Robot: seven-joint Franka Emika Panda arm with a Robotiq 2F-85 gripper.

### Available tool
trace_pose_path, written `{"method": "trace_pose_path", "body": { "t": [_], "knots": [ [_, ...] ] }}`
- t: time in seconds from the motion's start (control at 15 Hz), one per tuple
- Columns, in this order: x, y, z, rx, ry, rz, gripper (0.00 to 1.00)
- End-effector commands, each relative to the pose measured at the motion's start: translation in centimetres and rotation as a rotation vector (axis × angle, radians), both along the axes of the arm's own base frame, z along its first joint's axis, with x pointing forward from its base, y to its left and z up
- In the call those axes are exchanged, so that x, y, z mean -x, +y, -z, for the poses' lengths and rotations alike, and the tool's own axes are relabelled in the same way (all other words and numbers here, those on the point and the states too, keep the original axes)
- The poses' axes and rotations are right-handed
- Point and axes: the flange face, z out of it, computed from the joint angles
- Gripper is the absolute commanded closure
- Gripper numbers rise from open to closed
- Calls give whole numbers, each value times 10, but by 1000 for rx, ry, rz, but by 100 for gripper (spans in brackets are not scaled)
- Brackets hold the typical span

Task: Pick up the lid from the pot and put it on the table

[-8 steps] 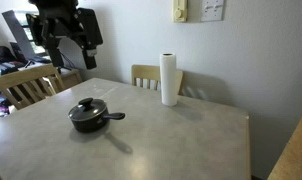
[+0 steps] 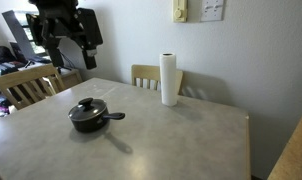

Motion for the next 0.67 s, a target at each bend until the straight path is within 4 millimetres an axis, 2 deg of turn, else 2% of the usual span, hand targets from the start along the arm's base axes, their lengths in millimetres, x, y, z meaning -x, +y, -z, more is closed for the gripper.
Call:
{"method": "trace_pose_path", "body": {
  "t": [0.0,0.13,0.27,0.4,0.6],
  "knots": [
    [0,0,0,0,1,0,0],
    [0,0,0,0,1,0,0],
    [-7,-10,6,10,38,-34,0],
    [-18,-16,11,28,48,-96,0],
    [-45,-20,19,87,77,-219,0]
  ]
}}
